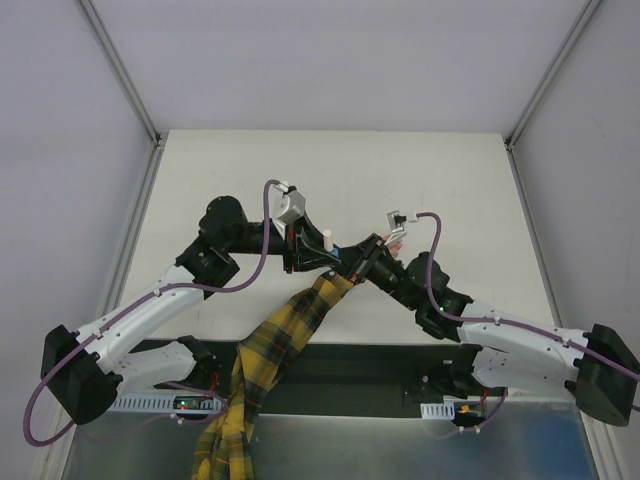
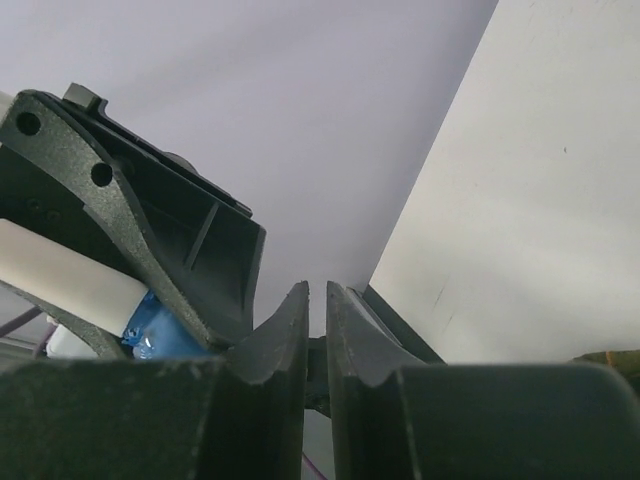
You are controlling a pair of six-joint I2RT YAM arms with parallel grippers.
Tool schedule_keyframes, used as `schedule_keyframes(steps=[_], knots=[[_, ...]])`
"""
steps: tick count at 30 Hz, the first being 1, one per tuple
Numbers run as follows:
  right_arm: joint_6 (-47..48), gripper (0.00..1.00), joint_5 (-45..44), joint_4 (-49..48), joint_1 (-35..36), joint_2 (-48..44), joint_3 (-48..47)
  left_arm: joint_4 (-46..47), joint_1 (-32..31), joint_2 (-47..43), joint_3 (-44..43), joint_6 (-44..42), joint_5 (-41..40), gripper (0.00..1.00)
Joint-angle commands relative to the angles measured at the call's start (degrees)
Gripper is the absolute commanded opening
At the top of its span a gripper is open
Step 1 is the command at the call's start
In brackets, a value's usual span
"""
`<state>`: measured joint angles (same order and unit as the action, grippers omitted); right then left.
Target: Paint the nails
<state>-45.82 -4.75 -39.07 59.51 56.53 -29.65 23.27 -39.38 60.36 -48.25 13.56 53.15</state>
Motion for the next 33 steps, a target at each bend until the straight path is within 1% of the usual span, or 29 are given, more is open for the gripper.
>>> schedule_keyframes(steps=[1,2,5,10,13,17,21,23,27,33], knots=[[-6.02,0.13,-2.18,-2.24,0.35,-2.91,-2.79,-0.32,-0.61,-1.38,-0.27,-3.80,-2.25,0.00],[-6.55,0.12,-2.62,-2.15,0.35,-3.35,-1.91,-0.68,-0.61,-1.47,-0.35,-4.07,-2.52,0.00],[-8.58,0.11,-4.82,6.95,0.35,-5.55,-1.73,-0.94,-0.61,-2.61,-0.09,-4.86,-4.10,0.00],[-10.08,0.10,-2.90,7.60,0.35,-4.59,-1.90,-1.03,-0.61,-3.32,-0.18,-5.74,-5.07,0.00],[-10.16,0.10,-1.06,6.82,0.26,-2.05,-3.31,-0.85,-0.61,-2.97,-0.53,-5.56,-4.98,0.00],[-11.04,0.10,0.53,2.44,0.35,0.59,-3.93,-1.03,-0.61,-3.31,-0.71,-6.26,-5.51,0.00],[-9.64,0.10,1.41,-0.74,0.17,1.04,-5.41,-1.03,-0.61,-3.93,-0.09,-6.36,-5.07,0.00],[-8.85,0.10,2.20,-4.24,0.17,0.86,-6.73,-1.03,-0.70,-3.76,0.08,-6.18,-4.63,0.00],[-6.12,0.11,2.73,-5.05,0.44,-0.02,-8.67,-1.03,-0.97,-3.76,0.26,-6.09,-4.54,0.00],[-9.72,0.10,1.15,-4.44,0.35,0.86,-3.85,-1.12,-0.97,-3.93,0.09,-6.44,-5.51,0.00]])
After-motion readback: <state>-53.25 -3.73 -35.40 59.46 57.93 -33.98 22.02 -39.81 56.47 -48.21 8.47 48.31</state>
